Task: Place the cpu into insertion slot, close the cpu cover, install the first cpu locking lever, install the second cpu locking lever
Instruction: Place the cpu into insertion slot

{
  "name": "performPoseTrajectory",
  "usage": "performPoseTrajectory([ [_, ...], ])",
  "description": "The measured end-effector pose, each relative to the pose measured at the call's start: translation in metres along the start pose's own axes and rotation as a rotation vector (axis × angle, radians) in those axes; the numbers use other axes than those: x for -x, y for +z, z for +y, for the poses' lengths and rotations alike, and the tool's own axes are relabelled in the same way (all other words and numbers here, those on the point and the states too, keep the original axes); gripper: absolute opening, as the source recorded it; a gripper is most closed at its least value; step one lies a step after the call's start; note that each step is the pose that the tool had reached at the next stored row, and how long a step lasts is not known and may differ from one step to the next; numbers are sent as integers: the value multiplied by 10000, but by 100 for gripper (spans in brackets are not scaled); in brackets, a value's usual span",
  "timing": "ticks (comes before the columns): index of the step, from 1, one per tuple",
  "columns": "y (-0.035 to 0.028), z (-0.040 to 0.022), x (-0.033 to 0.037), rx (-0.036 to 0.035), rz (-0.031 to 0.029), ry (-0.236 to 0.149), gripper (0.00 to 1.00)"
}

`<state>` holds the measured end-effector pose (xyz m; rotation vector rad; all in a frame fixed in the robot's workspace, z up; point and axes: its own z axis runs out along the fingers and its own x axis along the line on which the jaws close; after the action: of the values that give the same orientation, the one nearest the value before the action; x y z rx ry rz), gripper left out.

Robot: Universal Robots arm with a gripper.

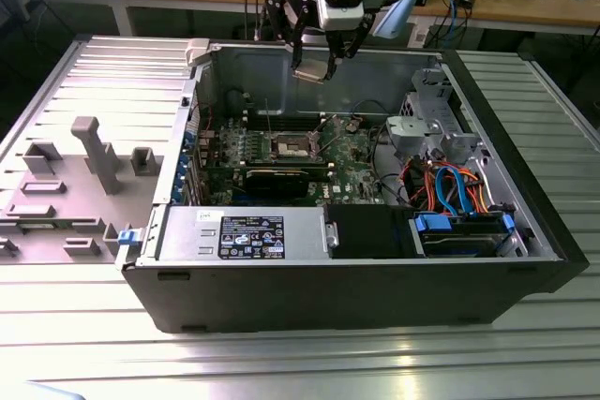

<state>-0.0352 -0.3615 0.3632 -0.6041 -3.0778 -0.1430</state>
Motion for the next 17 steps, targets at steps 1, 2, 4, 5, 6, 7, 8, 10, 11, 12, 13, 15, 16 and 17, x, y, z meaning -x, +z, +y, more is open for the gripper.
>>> performPoseTrajectory([
  [1, 0, 0, 0, 0, -6, 63, 54],
  [2, 0, -1, 0, 2, -15, 171, 54],
  [4, 3, -6, 1, 9, -33, 374, 54],
  [5, 3, -14, 5, 8, -37, 417, 54],
  [6, 4, -16, 6, 9, -40, 446, 54],
  [7, 4, -16, 6, 9, -42, 472, 54],
  [8, 4, -16, 7, 8, -49, 545, 54],
  [10, 6, -17, 7, 10, -65, 725, 54],
  [11, 6, -17, 6, 11, -70, 783, 54],
  [12, 7, -17, 7, 13, -73, 825, 54],
  [13, 7, -17, 7, 13, -74, 828, 54],
  [15, 7, -17, 7, 14, -74, 830, 54],
  [16, 7, -17, 7, 14, -74, 830, 54],
  [17, 7, -17, 6, 14, -74, 831, 54],
])
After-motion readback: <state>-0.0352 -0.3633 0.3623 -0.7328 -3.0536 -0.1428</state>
